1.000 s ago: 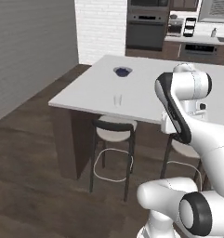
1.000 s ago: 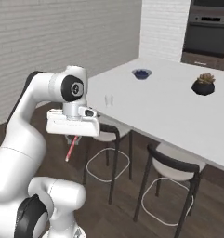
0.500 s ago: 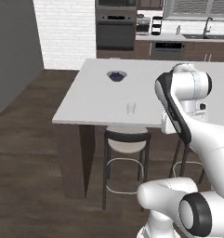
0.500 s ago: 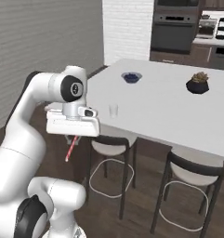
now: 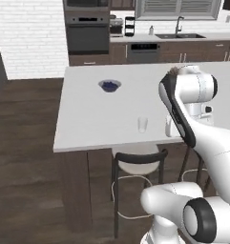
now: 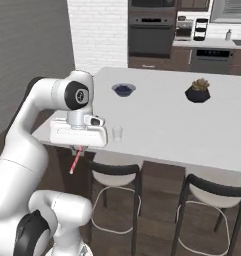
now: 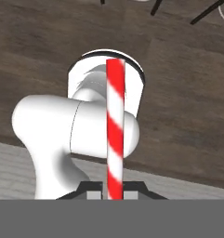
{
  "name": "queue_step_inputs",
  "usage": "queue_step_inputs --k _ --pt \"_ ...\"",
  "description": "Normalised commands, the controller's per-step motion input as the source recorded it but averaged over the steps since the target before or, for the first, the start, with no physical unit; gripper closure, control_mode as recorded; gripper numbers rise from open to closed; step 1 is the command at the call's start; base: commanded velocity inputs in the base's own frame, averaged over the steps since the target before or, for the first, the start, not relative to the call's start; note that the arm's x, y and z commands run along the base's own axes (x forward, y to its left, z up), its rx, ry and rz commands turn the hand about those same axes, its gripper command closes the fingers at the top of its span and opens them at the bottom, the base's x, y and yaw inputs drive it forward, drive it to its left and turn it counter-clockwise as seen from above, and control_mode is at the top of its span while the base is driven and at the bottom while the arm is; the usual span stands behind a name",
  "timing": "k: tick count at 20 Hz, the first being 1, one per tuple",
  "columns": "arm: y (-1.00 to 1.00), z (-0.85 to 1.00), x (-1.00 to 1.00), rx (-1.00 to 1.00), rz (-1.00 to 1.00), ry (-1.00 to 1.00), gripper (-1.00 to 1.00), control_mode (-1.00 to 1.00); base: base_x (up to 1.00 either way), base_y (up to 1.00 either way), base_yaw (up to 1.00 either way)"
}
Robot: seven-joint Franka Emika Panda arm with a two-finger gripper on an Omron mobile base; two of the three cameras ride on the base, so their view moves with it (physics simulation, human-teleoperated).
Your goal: Take a straw from the drawer in front and place it inside the glass cup on the dining counter.
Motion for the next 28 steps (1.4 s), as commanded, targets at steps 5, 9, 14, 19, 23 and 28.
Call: queue_step_inputs --k 5,9,14,19,23,28 --pt "0.00 0.00 0.00 0.00 0.00 0.00 1.00 1.00 0.79 0.35 -0.32" --pt "0.00 0.00 0.00 0.00 0.00 0.00 1.00 1.00 0.93 0.23 -0.27" --pt "0.00 0.00 0.00 0.00 0.00 0.00 1.00 1.00 0.89 0.36 -0.25" --pt "0.00 0.00 0.00 0.00 0.00 0.00 1.00 1.00 0.72 0.46 -0.20" --pt "0.06 0.53 0.02 0.19 -0.01 0.00 1.00 -1.00 0.00 0.00 0.00" --pt "0.00 0.56 -0.05 0.29 0.11 -0.05 1.00 -1.00 0.00 0.00 0.00"
